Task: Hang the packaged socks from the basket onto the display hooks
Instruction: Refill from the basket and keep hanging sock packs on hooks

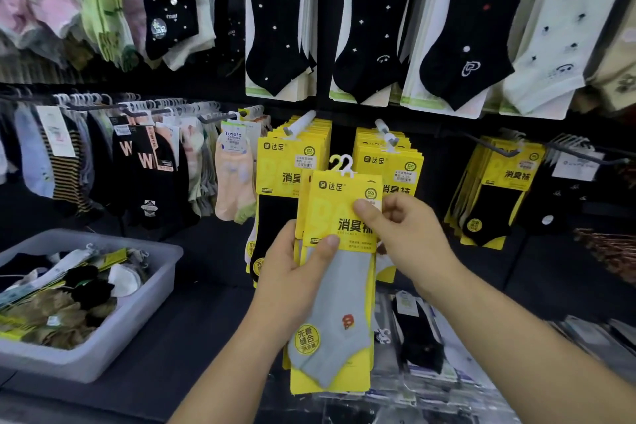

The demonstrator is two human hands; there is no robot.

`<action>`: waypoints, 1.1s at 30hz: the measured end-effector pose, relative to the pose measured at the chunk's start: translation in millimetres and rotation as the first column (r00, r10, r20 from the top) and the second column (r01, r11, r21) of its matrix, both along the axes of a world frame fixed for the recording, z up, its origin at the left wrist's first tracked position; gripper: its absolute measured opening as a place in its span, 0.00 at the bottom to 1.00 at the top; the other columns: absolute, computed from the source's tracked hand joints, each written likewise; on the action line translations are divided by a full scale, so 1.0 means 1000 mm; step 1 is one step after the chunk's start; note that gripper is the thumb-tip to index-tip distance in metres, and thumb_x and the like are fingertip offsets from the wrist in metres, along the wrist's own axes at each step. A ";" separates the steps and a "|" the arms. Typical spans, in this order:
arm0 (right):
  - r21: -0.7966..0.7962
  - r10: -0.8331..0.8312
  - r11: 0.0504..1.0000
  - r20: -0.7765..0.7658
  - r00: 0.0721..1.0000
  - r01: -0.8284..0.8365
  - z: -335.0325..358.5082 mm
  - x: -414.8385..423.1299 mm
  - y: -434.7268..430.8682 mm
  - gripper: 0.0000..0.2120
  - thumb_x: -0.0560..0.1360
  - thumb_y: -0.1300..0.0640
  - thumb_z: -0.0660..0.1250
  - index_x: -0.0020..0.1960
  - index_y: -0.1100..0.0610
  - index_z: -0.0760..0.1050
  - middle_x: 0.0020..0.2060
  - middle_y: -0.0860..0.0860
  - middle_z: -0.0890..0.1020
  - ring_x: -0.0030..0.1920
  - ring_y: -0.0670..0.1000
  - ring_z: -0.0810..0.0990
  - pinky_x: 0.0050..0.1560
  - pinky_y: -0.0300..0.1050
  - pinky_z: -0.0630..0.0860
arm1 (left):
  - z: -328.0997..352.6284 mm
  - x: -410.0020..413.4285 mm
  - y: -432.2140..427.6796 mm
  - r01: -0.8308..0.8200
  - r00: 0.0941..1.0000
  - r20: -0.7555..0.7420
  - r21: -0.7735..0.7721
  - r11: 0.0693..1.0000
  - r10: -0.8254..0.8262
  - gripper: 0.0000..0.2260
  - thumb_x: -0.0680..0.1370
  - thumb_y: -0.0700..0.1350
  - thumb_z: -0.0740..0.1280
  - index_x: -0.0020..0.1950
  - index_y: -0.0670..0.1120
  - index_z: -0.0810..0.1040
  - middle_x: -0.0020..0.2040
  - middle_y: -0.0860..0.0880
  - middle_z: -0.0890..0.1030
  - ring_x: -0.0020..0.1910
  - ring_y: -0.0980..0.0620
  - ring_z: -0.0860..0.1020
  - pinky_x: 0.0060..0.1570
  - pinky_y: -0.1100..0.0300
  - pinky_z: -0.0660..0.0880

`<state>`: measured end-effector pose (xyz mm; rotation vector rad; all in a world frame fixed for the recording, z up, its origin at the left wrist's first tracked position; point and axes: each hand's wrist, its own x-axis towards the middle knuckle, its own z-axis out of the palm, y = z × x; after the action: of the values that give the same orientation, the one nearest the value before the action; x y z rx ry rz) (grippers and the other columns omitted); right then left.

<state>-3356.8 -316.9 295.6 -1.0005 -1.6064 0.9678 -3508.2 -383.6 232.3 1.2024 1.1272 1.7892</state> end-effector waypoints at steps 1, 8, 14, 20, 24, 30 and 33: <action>-0.024 0.026 0.999 -0.029 0.999 -0.026 0.000 -0.001 -0.001 0.16 0.75 0.48 0.74 0.48 0.62 0.79 0.41 0.58 0.85 0.40 0.51 0.84 0.42 0.51 0.83 | 0.000 0.002 0.000 0.008 1.000 0.020 0.002 1.000 -0.008 0.19 0.74 0.56 0.75 0.61 0.50 0.81 0.57 0.49 0.88 0.57 0.46 0.87 0.55 0.48 0.84; -0.144 0.052 0.986 -0.219 0.974 -0.085 -0.007 0.014 0.006 0.07 0.78 0.55 0.71 0.52 0.58 0.81 0.46 0.54 0.88 0.46 0.55 0.88 0.32 0.47 0.81 | -0.003 0.001 0.003 -0.013 0.999 0.040 -0.032 0.999 0.014 0.06 0.79 0.51 0.74 0.55 0.58 0.83 0.55 0.50 0.89 0.56 0.48 0.87 0.58 0.42 0.82; -0.147 0.026 0.987 -0.234 0.972 -0.062 0.006 0.020 0.016 0.08 0.76 0.58 0.73 0.55 0.54 0.80 0.49 0.52 0.87 0.48 0.50 0.87 0.42 0.46 0.80 | -0.005 0.003 0.004 -0.042 0.999 -0.026 -0.028 0.999 0.041 0.07 0.82 0.44 0.72 0.55 0.56 0.82 0.54 0.50 0.88 0.55 0.49 0.87 0.54 0.47 0.84; 0.018 0.091 0.995 0.088 0.992 -0.093 0.032 0.026 0.020 0.08 0.78 0.54 0.72 0.40 0.50 0.84 0.45 0.51 0.87 0.47 0.48 0.85 0.47 0.39 0.80 | -0.005 0.002 0.002 -0.095 0.983 -0.157 0.012 0.995 0.096 0.08 0.82 0.43 0.72 0.56 0.56 0.80 0.51 0.56 0.88 0.52 0.57 0.86 0.47 0.62 0.83; 0.017 0.098 0.995 0.167 0.981 -0.102 0.045 0.032 0.023 0.07 0.77 0.55 0.73 0.40 0.51 0.85 0.47 0.54 0.86 0.46 0.47 0.84 0.47 0.38 0.78 | -0.004 0.002 0.000 -0.087 0.980 -0.179 0.027 0.996 0.090 0.09 0.82 0.43 0.72 0.56 0.57 0.80 0.51 0.57 0.88 0.52 0.58 0.86 0.46 0.65 0.82; 0.090 -0.138 0.987 0.025 0.990 0.136 0.058 0.030 0.036 0.10 0.81 0.58 0.67 0.42 0.53 0.82 0.46 0.51 0.84 0.39 0.44 0.79 0.27 0.28 0.72 | -0.002 -0.002 -0.002 -0.108 0.973 -0.198 0.048 0.993 0.116 0.13 0.83 0.44 0.71 0.53 0.65 0.80 0.53 0.59 0.87 0.54 0.58 0.85 0.53 0.54 0.81; 0.256 -0.268 0.938 0.104 0.958 0.235 0.068 0.029 0.046 0.09 0.81 0.56 0.66 0.44 0.53 0.82 0.38 0.51 0.82 0.30 0.40 0.77 0.26 0.30 0.71 | -0.001 -0.009 -0.004 -0.133 0.963 -0.231 0.058 0.989 0.143 0.13 0.83 0.46 0.71 0.52 0.67 0.79 0.52 0.62 0.87 0.52 0.62 0.85 0.48 0.60 0.80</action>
<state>-3328.0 -270.7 363.6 -1.0882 -1.6149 0.5241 -3517.1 -387.5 231.6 1.4200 1.3420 1.8159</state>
